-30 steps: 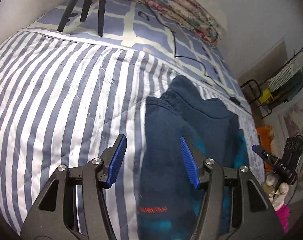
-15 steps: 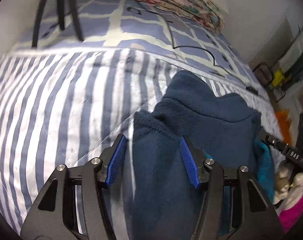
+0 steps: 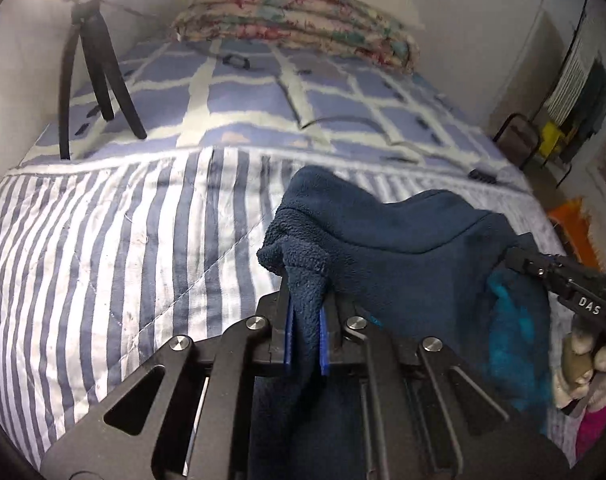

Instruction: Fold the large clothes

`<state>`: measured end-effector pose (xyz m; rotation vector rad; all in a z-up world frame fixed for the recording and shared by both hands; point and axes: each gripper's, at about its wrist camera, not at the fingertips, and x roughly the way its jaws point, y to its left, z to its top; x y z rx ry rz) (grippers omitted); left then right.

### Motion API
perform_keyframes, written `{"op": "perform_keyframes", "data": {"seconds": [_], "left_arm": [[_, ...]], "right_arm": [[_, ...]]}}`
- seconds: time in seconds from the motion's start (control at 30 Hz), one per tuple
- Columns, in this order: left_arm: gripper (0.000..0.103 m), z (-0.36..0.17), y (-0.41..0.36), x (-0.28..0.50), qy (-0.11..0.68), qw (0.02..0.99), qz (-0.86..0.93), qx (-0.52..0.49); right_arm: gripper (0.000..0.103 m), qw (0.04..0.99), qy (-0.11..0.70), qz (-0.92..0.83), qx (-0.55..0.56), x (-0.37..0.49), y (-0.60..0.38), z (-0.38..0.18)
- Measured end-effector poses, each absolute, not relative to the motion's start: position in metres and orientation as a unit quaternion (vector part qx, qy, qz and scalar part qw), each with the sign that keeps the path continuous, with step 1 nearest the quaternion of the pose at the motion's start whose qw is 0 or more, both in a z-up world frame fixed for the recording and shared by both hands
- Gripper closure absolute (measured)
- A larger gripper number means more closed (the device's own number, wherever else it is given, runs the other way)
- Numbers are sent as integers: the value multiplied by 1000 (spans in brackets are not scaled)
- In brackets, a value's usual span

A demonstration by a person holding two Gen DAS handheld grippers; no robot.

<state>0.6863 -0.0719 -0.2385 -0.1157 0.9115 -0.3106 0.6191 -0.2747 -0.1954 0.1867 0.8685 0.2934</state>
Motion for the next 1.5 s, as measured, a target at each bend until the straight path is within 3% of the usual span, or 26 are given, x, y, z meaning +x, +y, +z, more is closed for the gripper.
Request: {"op": "perform_keyframes", "data": {"seconds": [0.43,0.83,1.1,1.5], "left_arm": [[97,-159,-69,597,394,895,-195,-73],[97,-113,-46,463,371,899,-220,-78],[97,-119,-48,367,374,896,-235,-44],[94,-189,-52,287,443,868,-221,28]], "right_arm": [[94,910,372,167,79,539,-270,-104],[94,906,369,193,77,402,-274,-68],[94,898,386,200,67,301,-264,-80],[91,868,460,185,25,233,-239,-152]]}}
